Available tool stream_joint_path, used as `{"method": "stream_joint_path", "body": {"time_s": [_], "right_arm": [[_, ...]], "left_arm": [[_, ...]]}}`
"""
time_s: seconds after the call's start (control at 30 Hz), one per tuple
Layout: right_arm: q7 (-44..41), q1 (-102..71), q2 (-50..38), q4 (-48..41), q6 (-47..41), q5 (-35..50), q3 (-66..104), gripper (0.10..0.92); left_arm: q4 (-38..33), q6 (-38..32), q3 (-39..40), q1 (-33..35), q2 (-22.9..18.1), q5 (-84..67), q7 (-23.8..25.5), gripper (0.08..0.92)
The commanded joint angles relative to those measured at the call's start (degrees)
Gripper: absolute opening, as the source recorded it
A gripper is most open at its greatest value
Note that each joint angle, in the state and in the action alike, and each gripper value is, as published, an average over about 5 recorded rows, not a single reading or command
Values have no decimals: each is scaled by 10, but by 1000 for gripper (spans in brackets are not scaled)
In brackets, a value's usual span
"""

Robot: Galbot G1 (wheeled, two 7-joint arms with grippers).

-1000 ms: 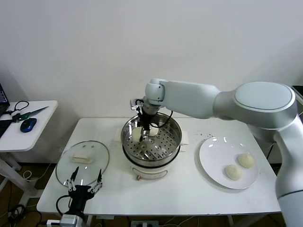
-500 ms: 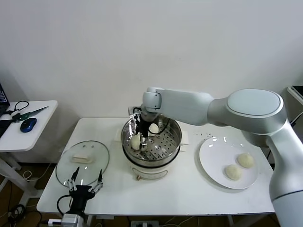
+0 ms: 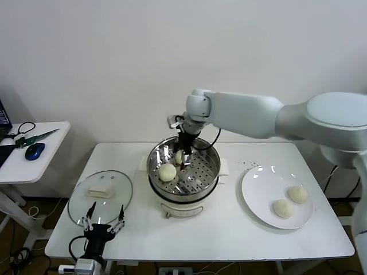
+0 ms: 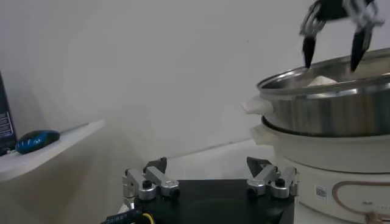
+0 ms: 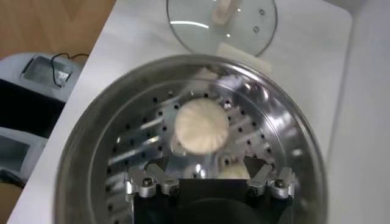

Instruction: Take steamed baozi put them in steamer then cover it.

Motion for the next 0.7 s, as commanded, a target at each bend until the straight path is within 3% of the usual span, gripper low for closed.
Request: {"method": "stream_joint_path", "body": {"time_s": [0.03, 0.37, 0.7], "right_arm": [[-18, 66, -204, 133, 14, -54, -3, 823], [-21, -127, -397, 195, 27, -274, 108, 823], [-48, -349, -449, 137, 77, -407, 288, 823]], "left_arm": [[-1, 3, 0, -2, 1, 1, -1, 823], [-5, 15, 3, -4, -4, 29, -6, 823], [-6, 21, 0, -1, -8, 46, -6, 823]]}}
